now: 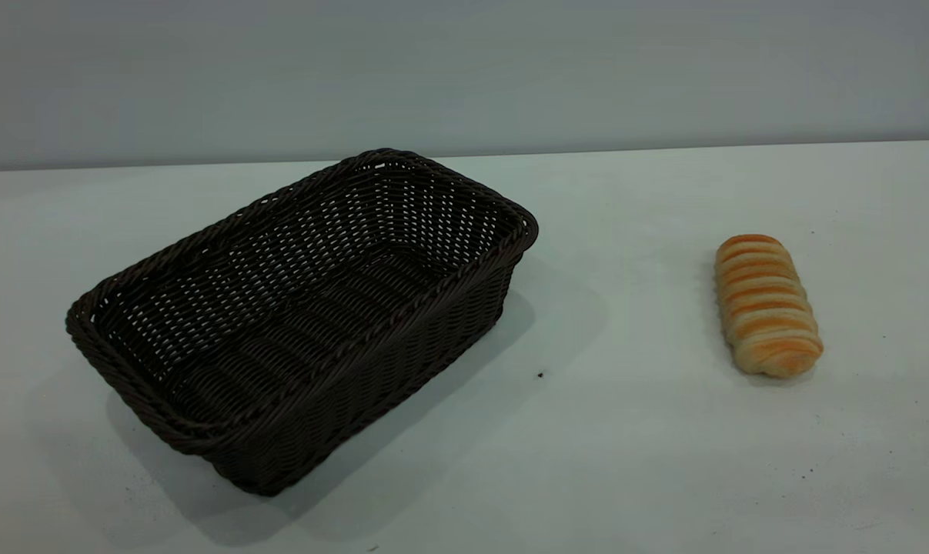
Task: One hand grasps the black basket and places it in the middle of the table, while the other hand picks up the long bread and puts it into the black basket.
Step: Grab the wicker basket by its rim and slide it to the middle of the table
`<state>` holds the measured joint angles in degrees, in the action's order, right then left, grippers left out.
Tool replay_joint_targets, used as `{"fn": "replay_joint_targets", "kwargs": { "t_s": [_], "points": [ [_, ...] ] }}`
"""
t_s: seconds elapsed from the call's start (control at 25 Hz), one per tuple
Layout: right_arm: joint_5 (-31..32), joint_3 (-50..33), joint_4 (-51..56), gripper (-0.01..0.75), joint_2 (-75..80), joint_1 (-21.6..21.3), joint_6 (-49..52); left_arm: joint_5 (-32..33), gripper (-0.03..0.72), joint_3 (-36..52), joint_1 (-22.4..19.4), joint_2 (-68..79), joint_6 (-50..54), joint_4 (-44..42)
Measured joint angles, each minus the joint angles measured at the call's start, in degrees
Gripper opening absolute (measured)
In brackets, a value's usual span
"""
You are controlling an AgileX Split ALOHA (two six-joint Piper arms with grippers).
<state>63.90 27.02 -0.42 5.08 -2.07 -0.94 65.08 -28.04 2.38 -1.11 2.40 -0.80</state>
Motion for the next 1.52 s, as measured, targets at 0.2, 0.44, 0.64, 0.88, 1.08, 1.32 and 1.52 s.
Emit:
{"fn": "replay_joint_targets", "kwargs": {
  "t_s": [0.2,0.44,0.64,0.88,1.08,1.32,1.52],
  "points": [
    [0.0,0.0,0.0,0.385,0.0,0.0,0.0,0.0,0.432,0.0,0.0,0.0,0.0,0.0],
    [0.0,0.0,0.0,0.385,0.0,0.0,0.0,0.0,0.432,0.0,0.0,-0.05,0.0,0.0],
    [0.0,0.0,0.0,0.385,0.0,0.0,0.0,0.0,0.432,0.0,0.0,-0.05,0.0,0.0],
    [0.0,0.0,0.0,0.385,0.0,0.0,0.0,0.0,0.432,0.0,0.0,-0.05,0.0,0.0],
    [-0.07,0.14,0.0,0.385,0.0,0.0,0.0,-0.41,0.432,-0.28,0.0,-0.05,0.05,0.07],
    [-4.8,1.71,4.76,0.385,2.35,0.0,-1.58,-9.9,0.432,-1.73,0.0,1.04,1.19,3.04],
    [-7.26,1.71,15.03,0.385,13.58,0.0,-8.76,-9.85,0.432,-2.26,0.0,14.22,-0.54,5.13]
  ]
}}
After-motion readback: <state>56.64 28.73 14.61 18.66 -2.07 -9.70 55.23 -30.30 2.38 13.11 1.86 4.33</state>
